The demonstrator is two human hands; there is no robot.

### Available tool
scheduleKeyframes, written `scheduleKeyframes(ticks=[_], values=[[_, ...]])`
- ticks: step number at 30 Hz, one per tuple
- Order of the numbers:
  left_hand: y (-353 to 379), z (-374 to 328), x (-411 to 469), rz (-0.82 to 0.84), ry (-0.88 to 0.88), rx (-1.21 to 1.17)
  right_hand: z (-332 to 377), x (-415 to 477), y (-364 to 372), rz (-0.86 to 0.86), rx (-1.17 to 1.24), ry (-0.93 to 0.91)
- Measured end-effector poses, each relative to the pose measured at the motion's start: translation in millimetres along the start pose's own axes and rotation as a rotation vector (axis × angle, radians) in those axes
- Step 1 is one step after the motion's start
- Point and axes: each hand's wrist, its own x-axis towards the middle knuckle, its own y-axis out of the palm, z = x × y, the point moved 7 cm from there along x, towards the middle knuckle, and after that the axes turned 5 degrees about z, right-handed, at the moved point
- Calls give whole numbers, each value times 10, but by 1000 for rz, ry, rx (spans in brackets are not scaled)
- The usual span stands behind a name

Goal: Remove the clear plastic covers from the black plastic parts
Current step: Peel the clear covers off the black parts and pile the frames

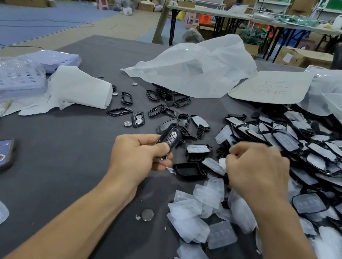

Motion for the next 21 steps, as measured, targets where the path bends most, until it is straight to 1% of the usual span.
scheduleKeyframes(ticks=[1,2,3,6,7,9,13,16,19,21], values=[[-3,-1,0,-5,3,2,-9,-1,73,95,-89,9],[1,-2,-3,-6,8,8,-5,-8,118,136,-103,8],[9,-1,-8,-7,14,16,2,-9,124,127,-68,7],[17,6,-33,-7,31,42,-35,-18,24,-3,85,45],[18,6,-41,-3,34,50,-67,-29,2,-17,139,73],[13,7,-43,-2,37,67,-101,-73,-10,3,229,123],[0,23,-25,-5,31,87,-99,-99,-29,59,297,162],[7,38,-23,4,30,103,-87,-100,-90,0,298,159],[19,49,-24,8,31,117,-91,-106,-152,-118,250,138],[23,51,-21,7,32,122,-100,-100,-182,-173,289,107]])
